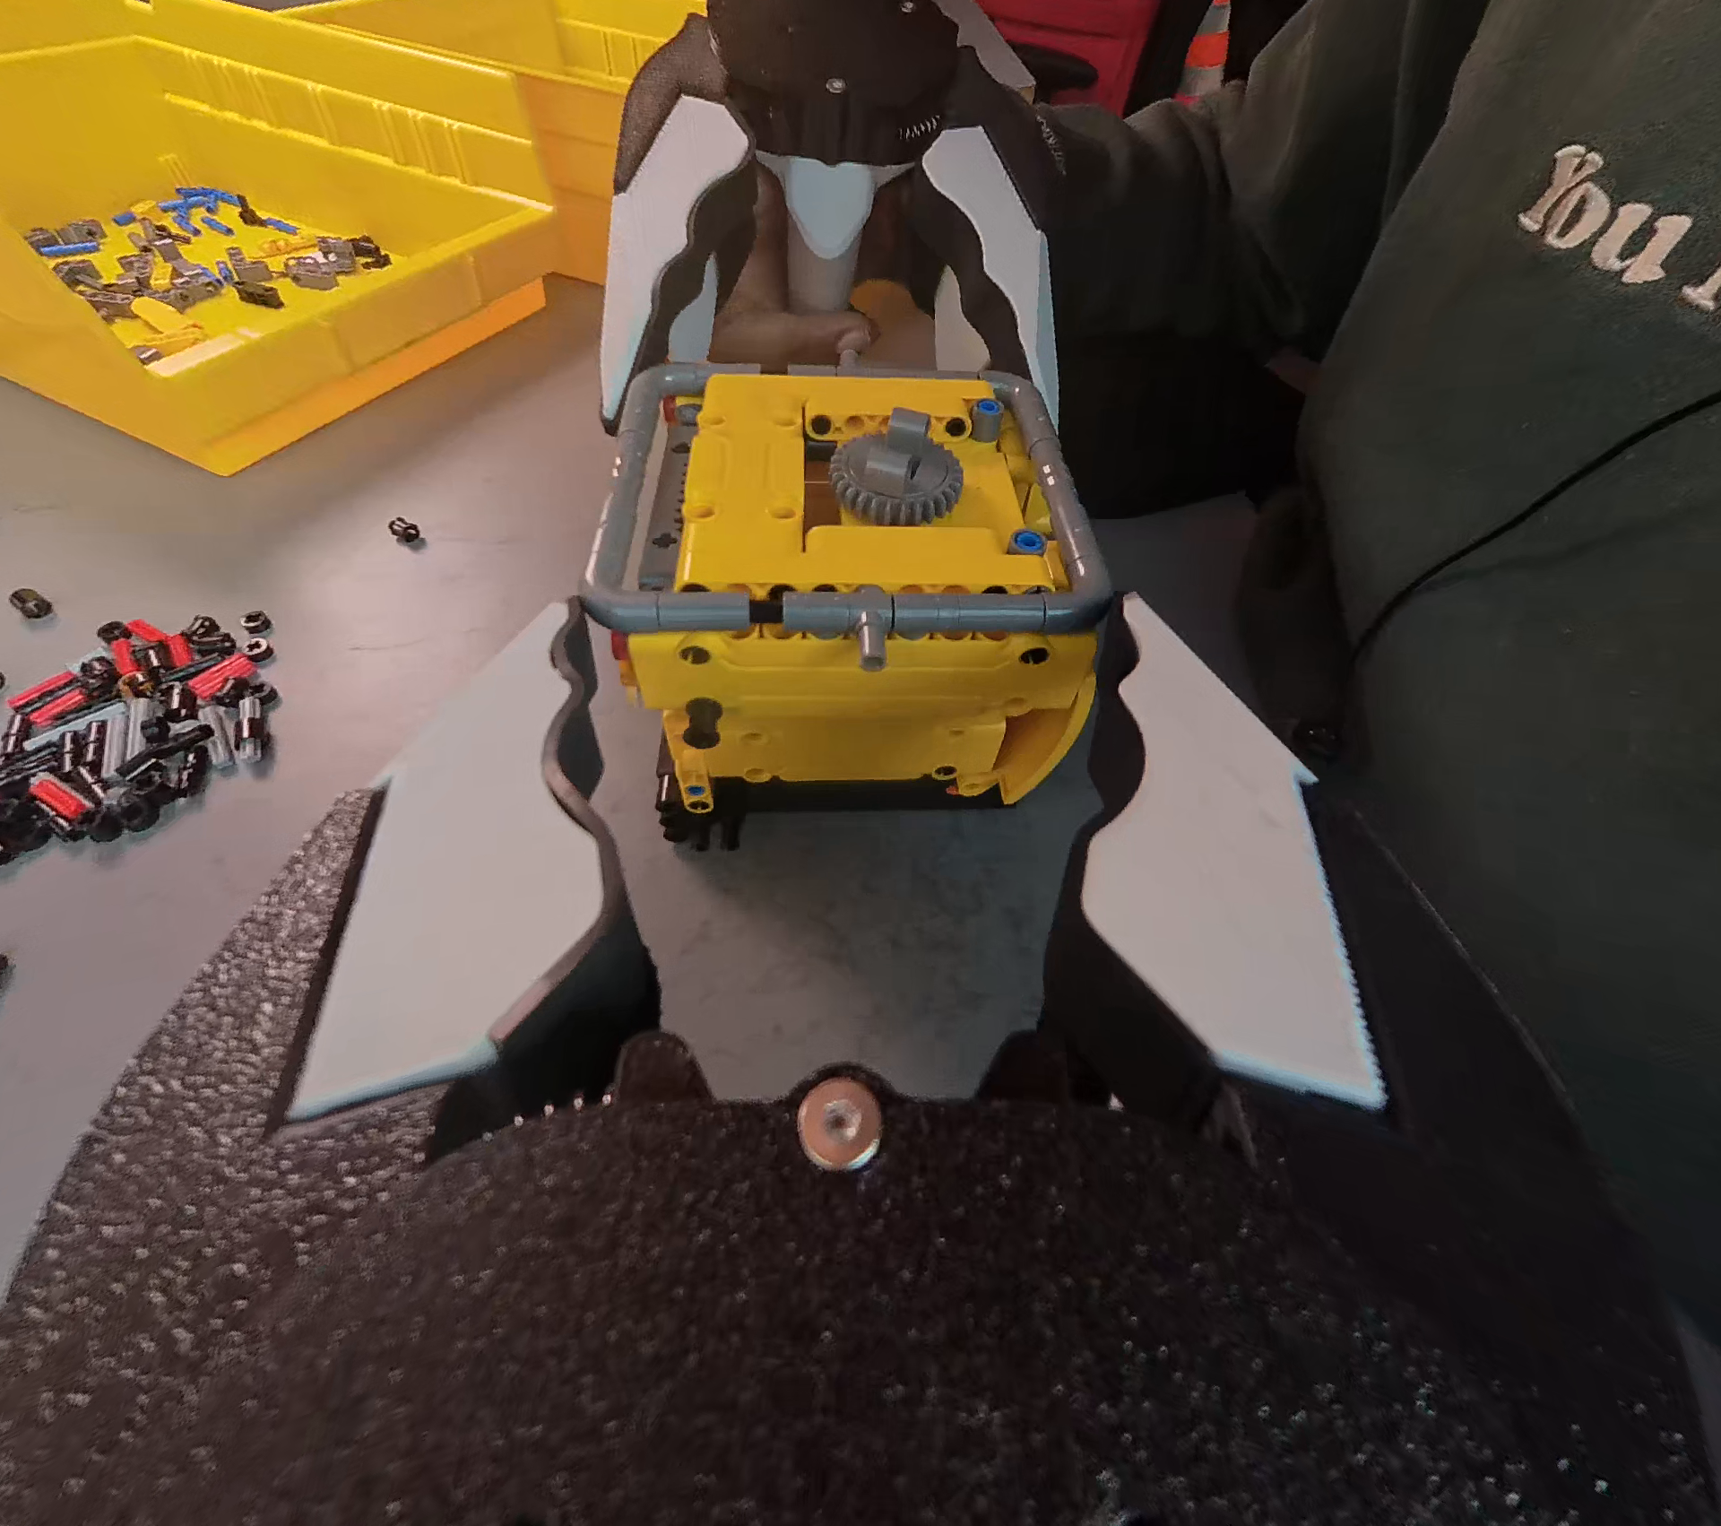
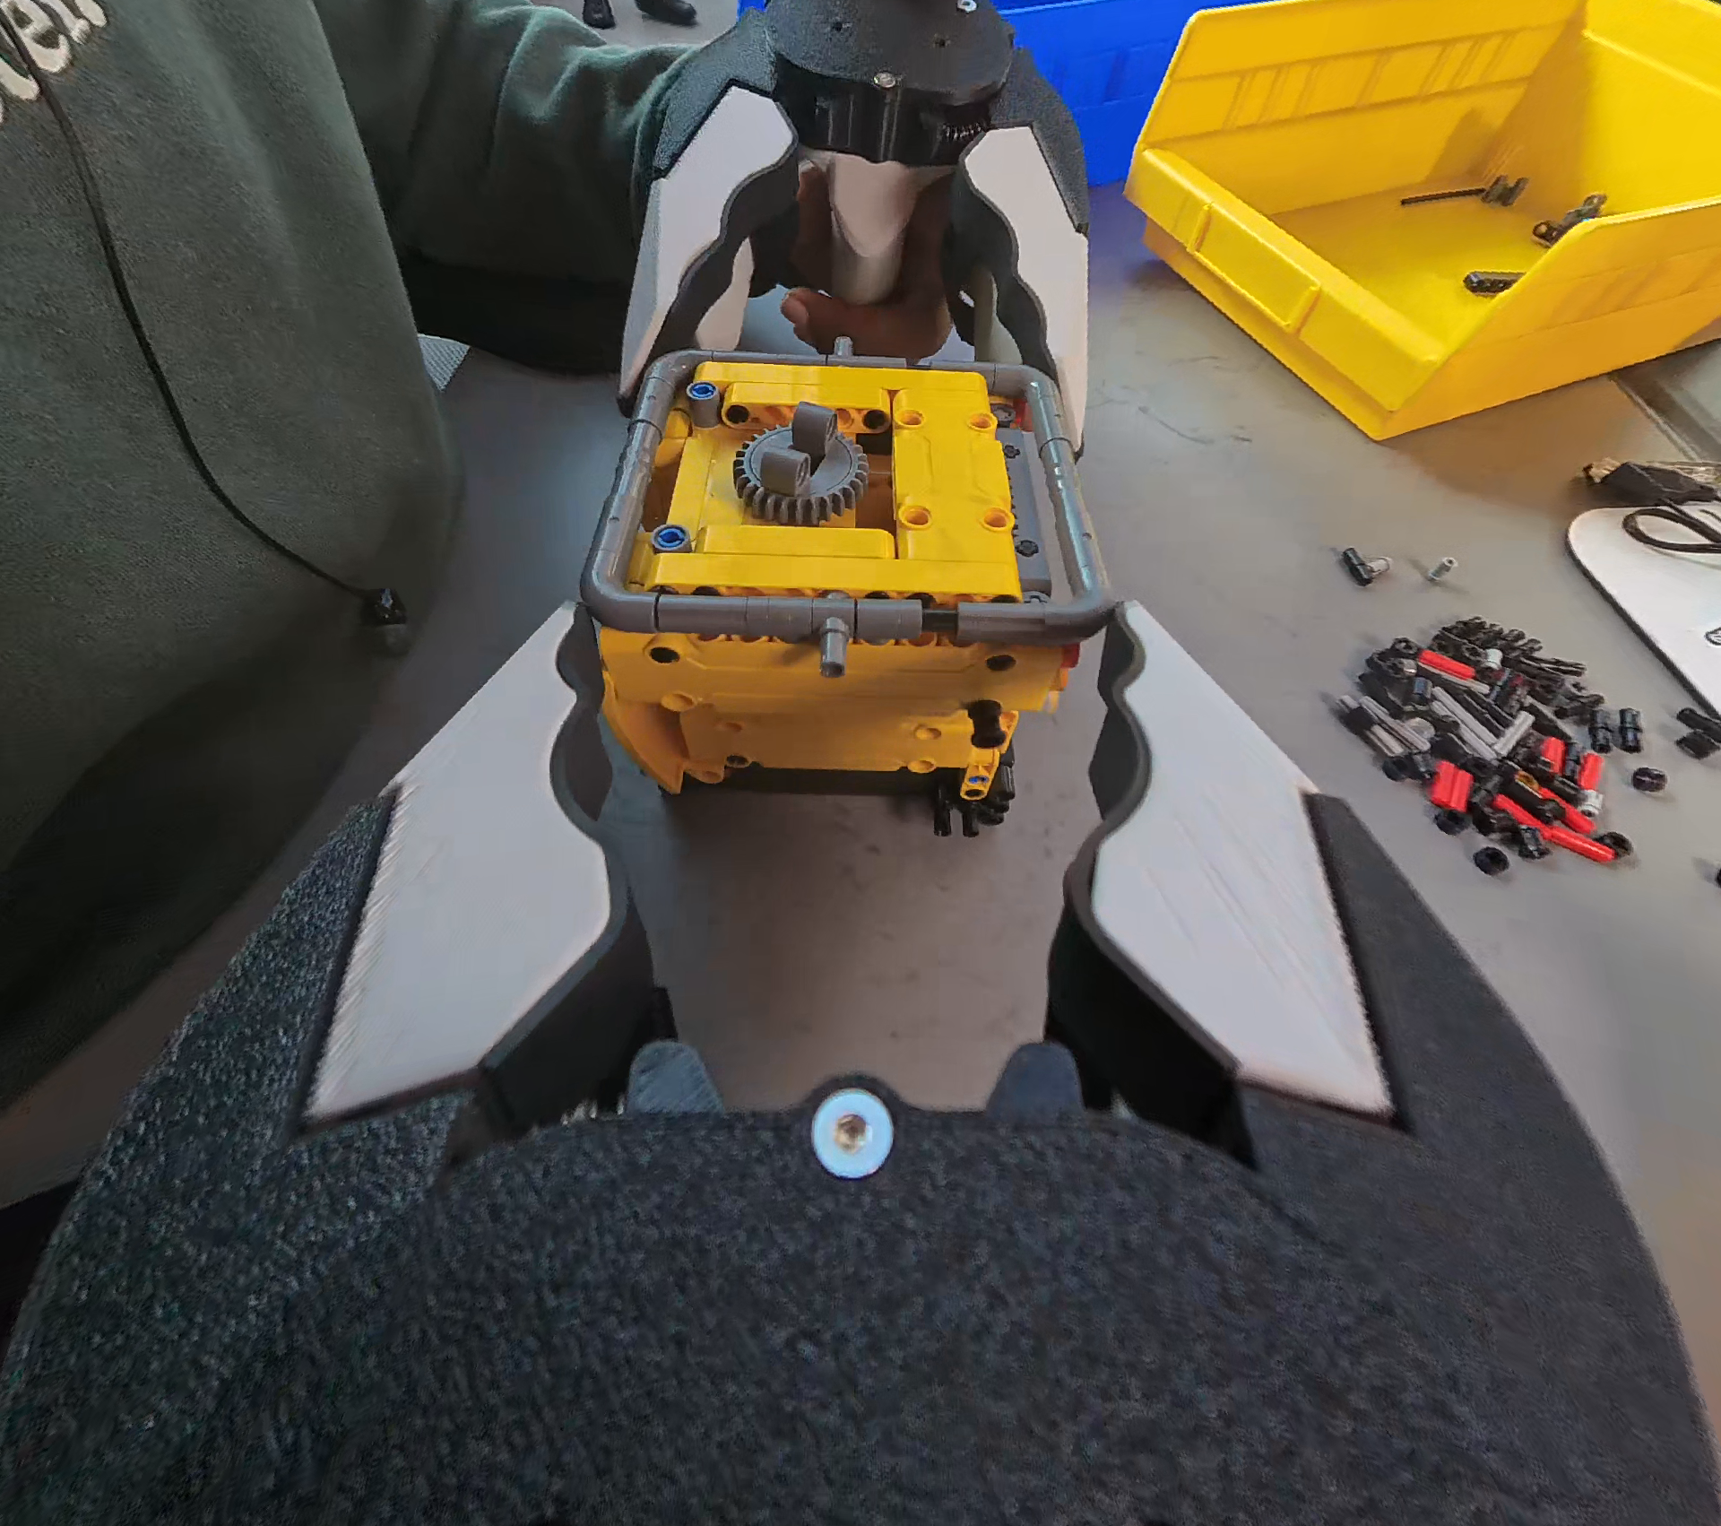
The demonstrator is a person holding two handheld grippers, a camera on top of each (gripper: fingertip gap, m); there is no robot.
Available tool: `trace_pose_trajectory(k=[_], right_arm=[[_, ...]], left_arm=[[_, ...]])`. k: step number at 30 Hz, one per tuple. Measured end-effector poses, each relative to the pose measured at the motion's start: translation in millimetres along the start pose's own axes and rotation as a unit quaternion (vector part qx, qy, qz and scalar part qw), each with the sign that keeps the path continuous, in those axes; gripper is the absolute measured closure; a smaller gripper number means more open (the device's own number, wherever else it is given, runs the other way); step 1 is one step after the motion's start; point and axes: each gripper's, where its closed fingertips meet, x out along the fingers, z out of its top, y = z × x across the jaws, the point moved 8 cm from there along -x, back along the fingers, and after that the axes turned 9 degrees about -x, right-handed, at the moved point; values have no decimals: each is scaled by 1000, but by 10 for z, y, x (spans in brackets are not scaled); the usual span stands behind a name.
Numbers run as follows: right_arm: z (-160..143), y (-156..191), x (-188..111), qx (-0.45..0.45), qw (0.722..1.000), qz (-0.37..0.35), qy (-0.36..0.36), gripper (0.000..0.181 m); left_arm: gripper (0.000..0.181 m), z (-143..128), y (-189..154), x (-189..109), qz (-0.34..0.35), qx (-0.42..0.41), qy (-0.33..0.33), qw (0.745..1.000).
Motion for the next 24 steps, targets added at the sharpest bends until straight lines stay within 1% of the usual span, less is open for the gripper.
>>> trace_pose_trajectory(k=[15,24], right_arm=[[-41,47,-13,-1,999,-6,-32,79],[-35,47,-24,-1,1000,0,-25,79]], left_arm=[[78,22,-48,5,13,8,19,1000],[79,13,-58,16,13,8,20,1000]])
